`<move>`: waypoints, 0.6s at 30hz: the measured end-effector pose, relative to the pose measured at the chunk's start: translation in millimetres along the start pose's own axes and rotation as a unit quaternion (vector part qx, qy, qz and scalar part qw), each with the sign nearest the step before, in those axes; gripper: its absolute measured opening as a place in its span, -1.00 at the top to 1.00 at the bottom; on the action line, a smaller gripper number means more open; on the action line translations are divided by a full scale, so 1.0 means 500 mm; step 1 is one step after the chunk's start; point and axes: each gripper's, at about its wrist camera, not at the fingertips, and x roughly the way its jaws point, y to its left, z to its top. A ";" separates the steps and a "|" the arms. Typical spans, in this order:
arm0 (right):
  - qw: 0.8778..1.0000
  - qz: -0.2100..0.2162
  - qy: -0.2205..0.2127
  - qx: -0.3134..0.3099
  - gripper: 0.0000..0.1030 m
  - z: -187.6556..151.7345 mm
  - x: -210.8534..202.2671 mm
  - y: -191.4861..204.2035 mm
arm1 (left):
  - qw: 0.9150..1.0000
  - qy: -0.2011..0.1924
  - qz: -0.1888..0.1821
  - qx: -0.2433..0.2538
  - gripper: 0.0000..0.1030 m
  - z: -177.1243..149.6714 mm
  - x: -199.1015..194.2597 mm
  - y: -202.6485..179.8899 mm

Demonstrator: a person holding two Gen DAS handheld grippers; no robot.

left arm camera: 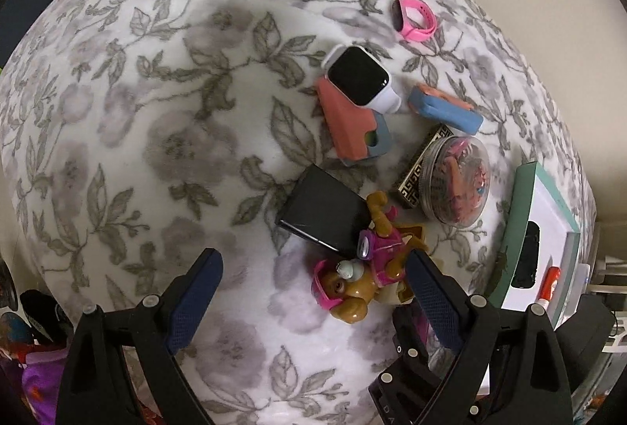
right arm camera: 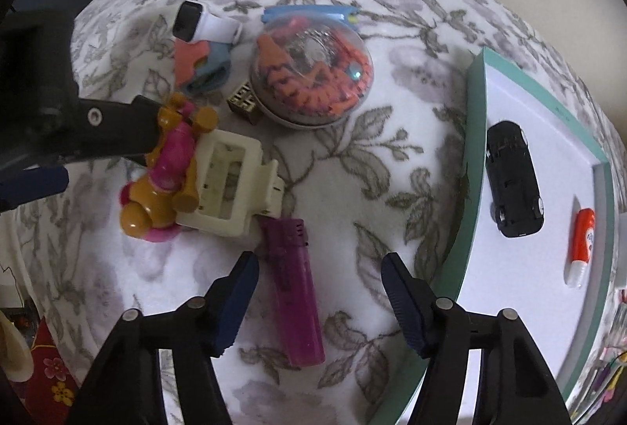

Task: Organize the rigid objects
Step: 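Move both tools back to the items and grasp the purple lighter with the right tool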

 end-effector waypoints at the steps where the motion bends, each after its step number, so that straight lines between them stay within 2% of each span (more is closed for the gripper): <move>1: 1.000 0.004 0.001 0.003 -0.30 0.000 0.002 -0.003 | 1.000 0.001 -0.004 -0.001 -0.84 0.000 0.003 -0.002; 10: 1.000 0.012 0.002 0.011 -0.19 0.007 0.013 -0.032 | 1.000 0.016 -0.025 0.001 -0.84 0.008 0.022 -0.019; 15: 1.000 0.009 0.000 0.005 -0.17 0.010 0.015 -0.028 | 0.999 0.033 -0.021 0.005 -0.83 0.006 0.047 -0.028; 18: 1.000 0.007 0.000 0.005 -0.09 0.007 0.012 -0.020 | 0.999 0.040 -0.020 0.004 -0.83 0.005 0.060 -0.033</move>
